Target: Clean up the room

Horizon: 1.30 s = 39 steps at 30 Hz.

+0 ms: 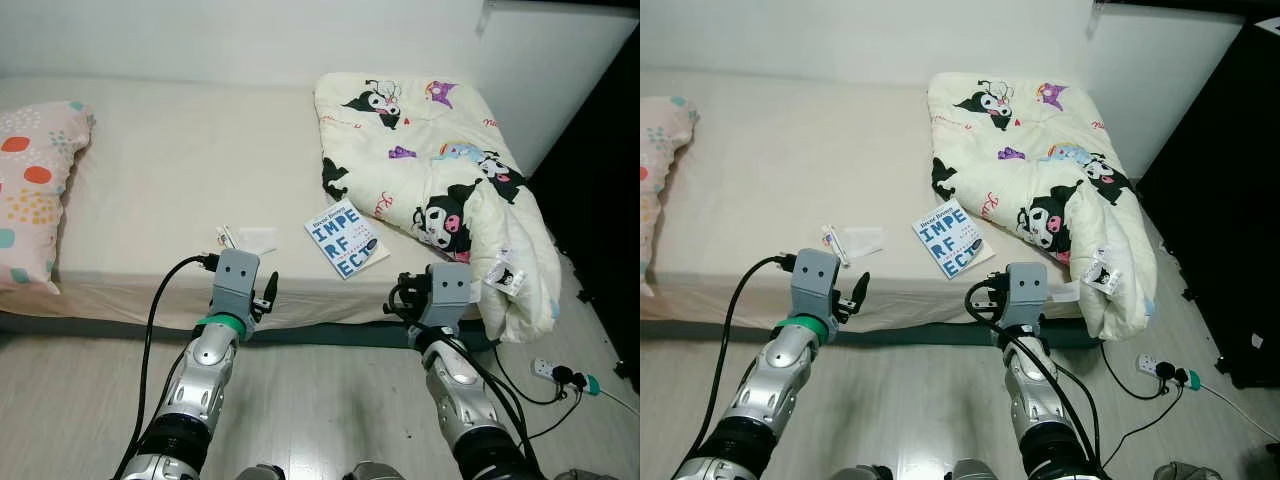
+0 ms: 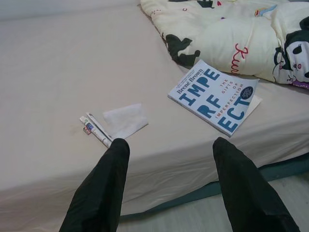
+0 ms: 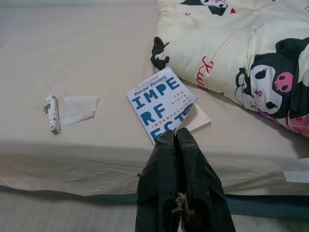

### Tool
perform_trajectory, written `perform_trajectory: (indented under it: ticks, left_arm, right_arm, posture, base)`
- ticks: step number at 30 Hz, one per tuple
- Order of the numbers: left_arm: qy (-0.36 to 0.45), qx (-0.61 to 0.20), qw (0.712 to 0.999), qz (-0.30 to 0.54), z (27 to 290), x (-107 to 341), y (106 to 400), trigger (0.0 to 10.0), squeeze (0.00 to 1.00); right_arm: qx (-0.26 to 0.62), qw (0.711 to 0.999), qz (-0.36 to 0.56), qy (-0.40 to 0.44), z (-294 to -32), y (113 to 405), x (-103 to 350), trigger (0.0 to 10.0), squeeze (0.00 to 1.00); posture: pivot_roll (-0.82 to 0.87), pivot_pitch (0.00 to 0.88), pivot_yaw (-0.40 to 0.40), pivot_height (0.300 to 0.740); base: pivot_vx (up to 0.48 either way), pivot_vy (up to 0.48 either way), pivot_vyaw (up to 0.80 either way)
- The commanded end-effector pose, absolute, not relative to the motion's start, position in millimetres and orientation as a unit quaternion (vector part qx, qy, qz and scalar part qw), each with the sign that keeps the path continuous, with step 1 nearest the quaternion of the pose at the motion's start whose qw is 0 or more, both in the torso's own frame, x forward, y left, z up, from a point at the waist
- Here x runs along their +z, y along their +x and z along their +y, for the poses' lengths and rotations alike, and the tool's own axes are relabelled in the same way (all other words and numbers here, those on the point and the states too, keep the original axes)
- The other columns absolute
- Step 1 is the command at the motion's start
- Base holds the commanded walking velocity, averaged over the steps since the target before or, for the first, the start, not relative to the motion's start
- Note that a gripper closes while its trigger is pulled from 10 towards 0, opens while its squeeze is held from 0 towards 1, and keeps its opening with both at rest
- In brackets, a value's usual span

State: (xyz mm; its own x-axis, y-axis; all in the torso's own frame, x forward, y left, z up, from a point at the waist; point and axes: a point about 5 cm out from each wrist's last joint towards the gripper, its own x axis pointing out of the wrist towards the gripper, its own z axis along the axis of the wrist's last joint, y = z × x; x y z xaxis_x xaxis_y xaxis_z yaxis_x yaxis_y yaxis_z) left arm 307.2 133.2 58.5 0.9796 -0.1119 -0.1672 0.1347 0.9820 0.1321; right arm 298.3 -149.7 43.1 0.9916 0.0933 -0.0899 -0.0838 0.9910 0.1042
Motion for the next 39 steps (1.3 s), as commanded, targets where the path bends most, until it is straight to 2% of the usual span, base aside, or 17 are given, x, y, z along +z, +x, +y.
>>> perform_trajectory:
  ticks: [1,21,39]
  left_arm:
    - [0.068,-0.066,0.992,0.079,131.3,58.9,306.6,10.0,0.00]
    - [0.062,-0.065,0.993,0.081,130.9,58.9,306.5,10.0,0.00]
    - [0.058,-0.064,0.993,0.086,130.0,58.0,306.7,10.0,0.00]
  right_arm:
    - [0.042,0.996,0.055,0.053,-149.2,296.7,39.4,10.0,0.00]
    - [0.045,0.996,0.055,0.053,-148.1,297.2,39.5,10.0,0.00]
    - [0.049,0.996,0.056,0.051,-147.6,297.8,39.8,10.0,0.00]
  posture:
    - [-0.03,0.000,-0.011,0.740]
    - [-0.02,0.000,-0.013,0.740]
    - [-0.02,0.000,-0.016,0.740]
  base:
    - [0.000,0.000,0.00]
    - [0.000,0.000,0.00]
    - [0.000,0.356,0.00]
